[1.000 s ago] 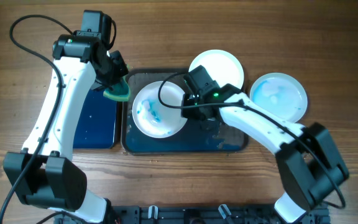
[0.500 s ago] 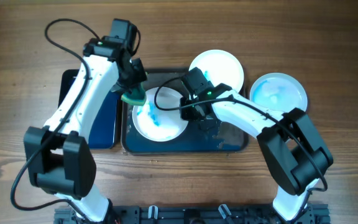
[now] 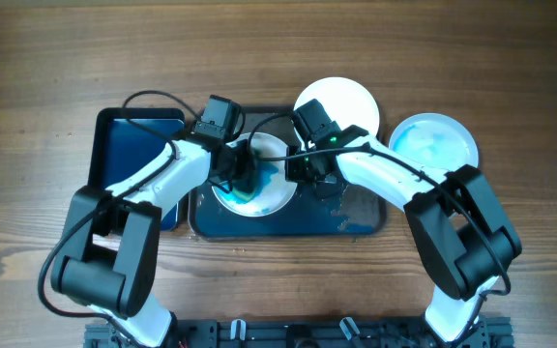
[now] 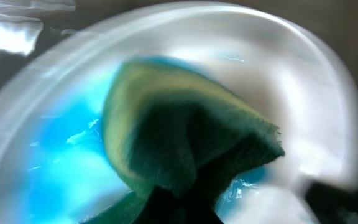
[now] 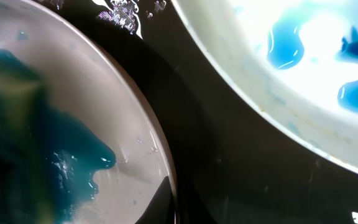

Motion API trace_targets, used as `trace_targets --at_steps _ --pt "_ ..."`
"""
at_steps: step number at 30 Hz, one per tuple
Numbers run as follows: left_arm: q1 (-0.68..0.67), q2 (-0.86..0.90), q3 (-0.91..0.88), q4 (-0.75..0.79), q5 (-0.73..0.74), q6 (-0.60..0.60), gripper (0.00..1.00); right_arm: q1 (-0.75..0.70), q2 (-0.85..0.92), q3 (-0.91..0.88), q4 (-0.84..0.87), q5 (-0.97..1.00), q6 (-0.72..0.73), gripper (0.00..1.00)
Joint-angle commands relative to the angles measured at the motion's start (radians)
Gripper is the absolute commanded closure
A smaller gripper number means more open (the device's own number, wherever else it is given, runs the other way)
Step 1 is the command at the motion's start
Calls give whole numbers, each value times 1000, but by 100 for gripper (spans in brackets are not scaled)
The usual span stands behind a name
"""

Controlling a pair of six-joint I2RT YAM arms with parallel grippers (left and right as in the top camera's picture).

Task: Clean dirty plates on tray and stack at the side
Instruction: 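Scrub the second plate with the sponge in the left gripper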

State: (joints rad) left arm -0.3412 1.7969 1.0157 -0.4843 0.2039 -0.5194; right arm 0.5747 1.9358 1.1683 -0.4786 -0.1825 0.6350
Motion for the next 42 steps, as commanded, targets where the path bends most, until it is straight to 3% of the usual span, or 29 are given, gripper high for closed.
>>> trace_targets --at_steps 1,3,4,7,8,10,11,14,17,18,19,24,26,27,30,31,34,35,37,38,39,42 --pt "-45 36 -27 90 323 116 96 -3 37 8 -6 -1 19 96" --pt "-43 36 -27 158 281 109 96 -3 37 8 -6 -1 19 96" --pt "-42 36 -27 167 183 70 96 -3 37 8 -6 -2 19 96" --pt "-42 36 -27 101 -314 -98 96 -3 37 8 -8 -1 18 96" --pt "-42 36 -27 26 -507 -205 96 -3 37 8 -8 -1 18 96" --pt "-42 36 -27 -74 -660 -305 96 -3 37 8 -7 -1 19 96" --pt "-42 36 -27 -101 -669 -308 96 -3 37 8 -6 -1 19 96" --pt "-43 36 -27 -139 -539 -262 96 -3 37 8 -5 -1 19 96" --pt "-43 36 -27 -99 53 189 96 -3 37 8 -5 -1 19 96" --pt "-43 36 -27 -99 228 312 96 -3 37 8 -4 -1 18 96" --pt "-43 36 -27 -99 302 358 96 -3 37 8 -4 -1 19 96" --pt "-42 36 -27 77 253 334 96 -3 37 8 -5 -6 19 96" --pt "-42 36 -27 149 21 191 96 -3 37 8 -5 -5 19 96" --pt "-42 36 -26 154 -220 47 96 -3 37 8 -6 -5 18 96" --pt "-42 36 -27 31 -640 -240 96 -3 37 8 -8 -5 19 96" --pt "-42 36 -27 -25 -681 -285 96 -3 37 8 -8 -5 18 96" --pt "-43 36 -27 -119 -565 -284 96 -3 37 8 -6 -5 19 96" --pt "-43 36 -27 -156 -443 -253 96 -3 37 8 -6 -6 18 96" --pt "-43 36 -27 -185 -165 -85 96 -3 37 8 -8 -14 8 96" --pt "-43 36 -27 -180 56 71 96 -3 37 8 -5 -27 -5 96" --pt "-43 36 -27 -169 160 136 96 -3 37 8 -4 -31 -5 96" --pt "-43 36 -27 -61 263 174 96 -3 37 8 -3 -43 -8 96"
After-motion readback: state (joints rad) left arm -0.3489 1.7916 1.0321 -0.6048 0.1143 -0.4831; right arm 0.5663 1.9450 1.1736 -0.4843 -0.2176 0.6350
